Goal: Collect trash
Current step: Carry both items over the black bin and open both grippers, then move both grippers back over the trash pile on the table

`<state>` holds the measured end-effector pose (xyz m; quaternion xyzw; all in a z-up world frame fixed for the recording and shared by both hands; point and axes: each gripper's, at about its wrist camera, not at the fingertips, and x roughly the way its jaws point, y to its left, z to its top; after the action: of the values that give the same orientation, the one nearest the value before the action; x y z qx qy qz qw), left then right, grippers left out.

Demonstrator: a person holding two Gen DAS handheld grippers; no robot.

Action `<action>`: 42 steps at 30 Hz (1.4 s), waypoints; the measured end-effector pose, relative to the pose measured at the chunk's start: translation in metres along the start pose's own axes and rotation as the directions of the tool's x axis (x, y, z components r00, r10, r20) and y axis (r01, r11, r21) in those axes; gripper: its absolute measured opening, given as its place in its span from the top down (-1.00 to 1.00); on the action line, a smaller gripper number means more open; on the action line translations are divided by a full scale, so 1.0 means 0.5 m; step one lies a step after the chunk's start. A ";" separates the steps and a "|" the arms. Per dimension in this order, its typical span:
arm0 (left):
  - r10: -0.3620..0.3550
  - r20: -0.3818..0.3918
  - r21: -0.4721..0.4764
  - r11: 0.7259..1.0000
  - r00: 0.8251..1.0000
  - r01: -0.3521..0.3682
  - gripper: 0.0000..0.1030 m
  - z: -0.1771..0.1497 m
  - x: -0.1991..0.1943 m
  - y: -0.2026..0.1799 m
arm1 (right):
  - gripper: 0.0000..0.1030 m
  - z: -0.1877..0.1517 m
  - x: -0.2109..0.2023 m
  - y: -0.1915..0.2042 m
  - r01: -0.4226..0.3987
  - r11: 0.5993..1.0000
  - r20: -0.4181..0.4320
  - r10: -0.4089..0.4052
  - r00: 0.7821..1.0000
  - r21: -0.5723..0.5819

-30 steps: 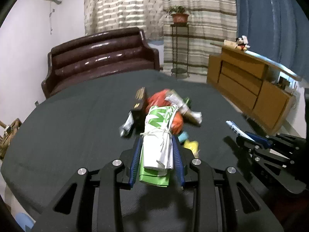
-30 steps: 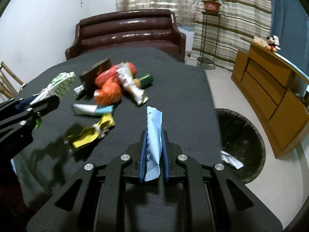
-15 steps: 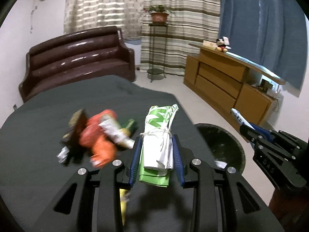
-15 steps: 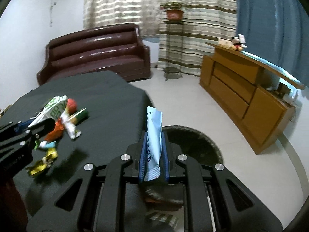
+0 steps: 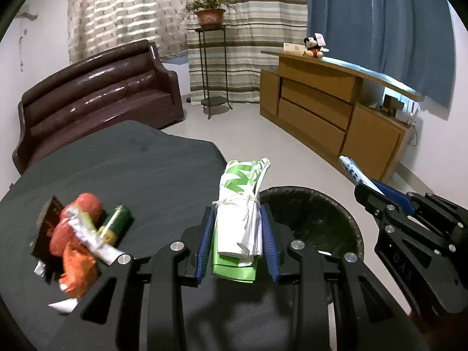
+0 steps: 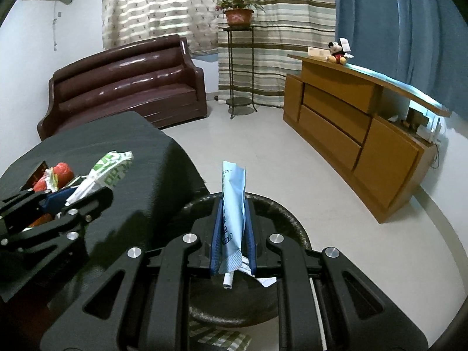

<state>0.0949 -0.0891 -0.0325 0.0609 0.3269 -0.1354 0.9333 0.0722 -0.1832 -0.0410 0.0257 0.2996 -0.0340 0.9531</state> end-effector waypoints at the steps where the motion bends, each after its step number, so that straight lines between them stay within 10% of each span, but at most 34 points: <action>1: 0.000 -0.004 0.003 1.000 1.000 0.000 0.37 0.003 0.005 -0.004 | 0.71 0.001 0.007 -0.006 0.003 1.000 -0.001 -0.003 1.000 0.005; 19: 0.058 -0.055 0.042 0.998 0.997 -0.055 0.22 0.010 0.068 -0.053 | 0.66 -0.007 0.056 -0.058 0.012 0.997 -0.022 -0.011 1.000 0.077; 36: 0.064 -0.006 0.035 0.997 0.998 -0.063 -0.28 0.009 0.041 -0.047 | -0.22 0.003 0.020 -0.083 0.052 0.988 0.038 -0.059 0.998 0.146; 42: 0.071 0.010 0.016 0.997 0.997 -0.071 -0.36 0.003 -0.003 -0.008 | -0.26 0.001 0.001 -0.059 0.054 0.993 0.022 -0.057 0.998 0.108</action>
<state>0.0937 -0.0930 -0.0306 0.0793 0.3190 -0.1051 0.9386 0.0707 -0.2126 -0.0417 0.0681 0.2858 -0.0768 0.9528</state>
